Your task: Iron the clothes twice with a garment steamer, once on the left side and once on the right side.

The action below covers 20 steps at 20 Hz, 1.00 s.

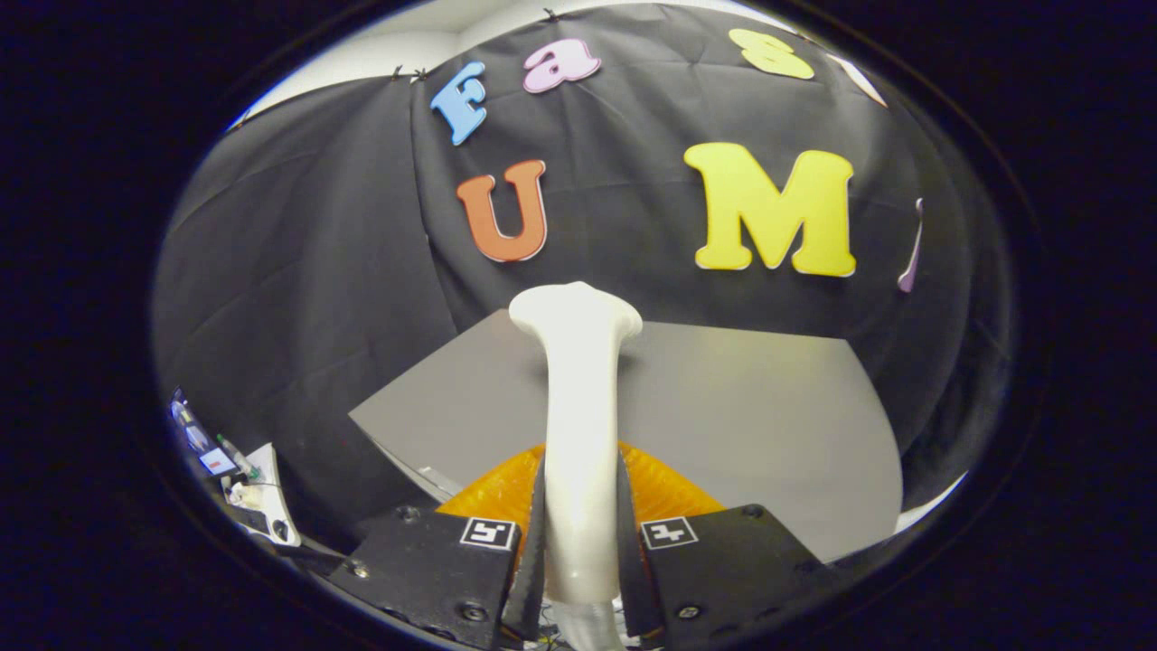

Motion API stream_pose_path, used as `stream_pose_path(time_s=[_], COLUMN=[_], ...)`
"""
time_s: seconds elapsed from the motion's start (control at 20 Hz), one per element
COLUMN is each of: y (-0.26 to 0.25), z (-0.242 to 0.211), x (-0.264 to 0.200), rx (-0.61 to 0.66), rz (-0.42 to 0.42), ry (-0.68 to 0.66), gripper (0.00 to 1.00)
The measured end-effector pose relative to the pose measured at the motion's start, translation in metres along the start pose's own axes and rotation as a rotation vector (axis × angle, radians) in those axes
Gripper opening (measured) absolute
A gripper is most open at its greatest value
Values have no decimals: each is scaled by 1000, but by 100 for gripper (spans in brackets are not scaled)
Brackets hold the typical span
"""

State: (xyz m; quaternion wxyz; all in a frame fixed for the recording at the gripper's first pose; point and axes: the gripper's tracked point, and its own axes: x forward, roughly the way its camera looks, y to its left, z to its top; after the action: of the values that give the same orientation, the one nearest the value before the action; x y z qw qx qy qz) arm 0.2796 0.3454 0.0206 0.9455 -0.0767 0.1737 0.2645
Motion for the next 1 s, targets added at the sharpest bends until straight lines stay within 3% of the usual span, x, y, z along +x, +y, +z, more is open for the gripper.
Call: stream_pose_path(time_s=[0.4, 0.8, 1.0], y=[-64, -182, -234], z=[19, 39, 54], x=[-148, -299, -339], rx=[50, 134, 172], rz=[-118, -387, -478], ry=[-181, -356, -414], gripper=[37, 37, 37])
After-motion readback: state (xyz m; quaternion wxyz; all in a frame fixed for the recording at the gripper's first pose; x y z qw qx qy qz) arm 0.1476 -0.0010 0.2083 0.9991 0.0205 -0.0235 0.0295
